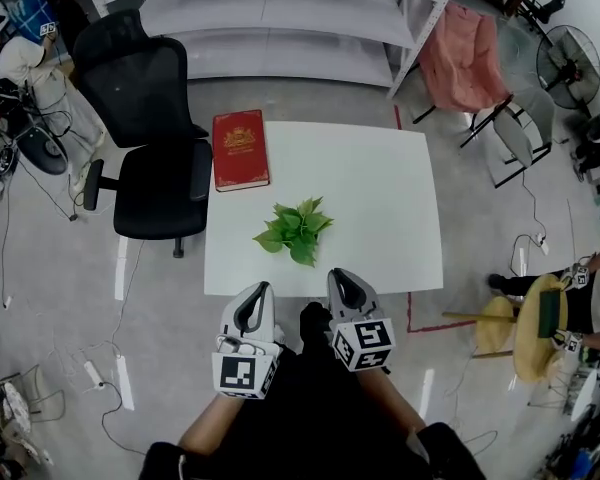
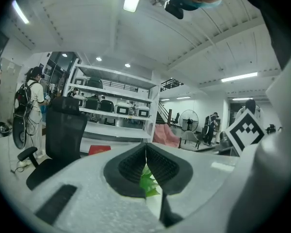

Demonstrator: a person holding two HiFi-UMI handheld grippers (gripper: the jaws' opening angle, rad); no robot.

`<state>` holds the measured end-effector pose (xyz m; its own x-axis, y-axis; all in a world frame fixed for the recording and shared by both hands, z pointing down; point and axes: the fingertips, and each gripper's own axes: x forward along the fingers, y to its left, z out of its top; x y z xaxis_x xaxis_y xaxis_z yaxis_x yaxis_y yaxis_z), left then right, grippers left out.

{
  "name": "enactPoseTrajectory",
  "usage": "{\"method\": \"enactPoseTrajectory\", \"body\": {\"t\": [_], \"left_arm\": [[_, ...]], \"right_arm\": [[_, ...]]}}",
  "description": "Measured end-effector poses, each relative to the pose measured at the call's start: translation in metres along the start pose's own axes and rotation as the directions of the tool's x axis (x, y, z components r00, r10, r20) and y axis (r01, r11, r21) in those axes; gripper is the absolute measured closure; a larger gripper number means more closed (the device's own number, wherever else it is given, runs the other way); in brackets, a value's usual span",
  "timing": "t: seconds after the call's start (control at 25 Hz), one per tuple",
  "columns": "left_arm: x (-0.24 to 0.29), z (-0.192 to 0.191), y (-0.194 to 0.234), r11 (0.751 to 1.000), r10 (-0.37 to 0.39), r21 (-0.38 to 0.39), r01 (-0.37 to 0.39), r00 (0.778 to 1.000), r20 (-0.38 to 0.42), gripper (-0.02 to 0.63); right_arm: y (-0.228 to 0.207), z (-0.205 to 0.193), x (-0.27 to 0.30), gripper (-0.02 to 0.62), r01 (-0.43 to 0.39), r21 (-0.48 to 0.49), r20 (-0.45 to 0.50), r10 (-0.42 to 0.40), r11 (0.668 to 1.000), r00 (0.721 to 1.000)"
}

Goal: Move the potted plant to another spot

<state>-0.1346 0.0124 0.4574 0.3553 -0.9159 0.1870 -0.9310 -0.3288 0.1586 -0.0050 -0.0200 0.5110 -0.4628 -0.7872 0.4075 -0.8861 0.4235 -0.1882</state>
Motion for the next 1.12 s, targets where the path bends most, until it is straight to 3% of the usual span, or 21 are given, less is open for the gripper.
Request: {"method": "enactPoseTrajectory", "body": {"t": [0.28,0.64,0.92,1.12], "left_arm": [[0.049,0.007,0.002,0.999,0.039,-0.004,-0.039,0.999,0.004,0.589],[0.085,-0.004,0.009,0.997,0.076,-0.012,-0.077,0.996,-0.043,0.589],[0.099,-0.010,0.016,0.995,0.094,-0.014,-0.095,0.993,-0.076,0.589],[0.110,-0.015,0.021,0.994,0.100,-0.022,-0.103,0.990,-0.095,0.589]], "right_arm": [[-0.044,-0.026,0.053,0.581,-0.029,0.013,-0.141,0.031,0.999,0.990],[-0.077,-0.082,0.117,0.580,-0.057,0.029,-0.332,0.063,0.998,0.941],[-0.083,-0.112,0.157,0.532,-0.077,0.089,-0.427,0.108,0.993,0.898],[-0.085,-0.119,0.175,0.515,-0.081,0.114,-0.453,0.125,0.990,0.883]]}}
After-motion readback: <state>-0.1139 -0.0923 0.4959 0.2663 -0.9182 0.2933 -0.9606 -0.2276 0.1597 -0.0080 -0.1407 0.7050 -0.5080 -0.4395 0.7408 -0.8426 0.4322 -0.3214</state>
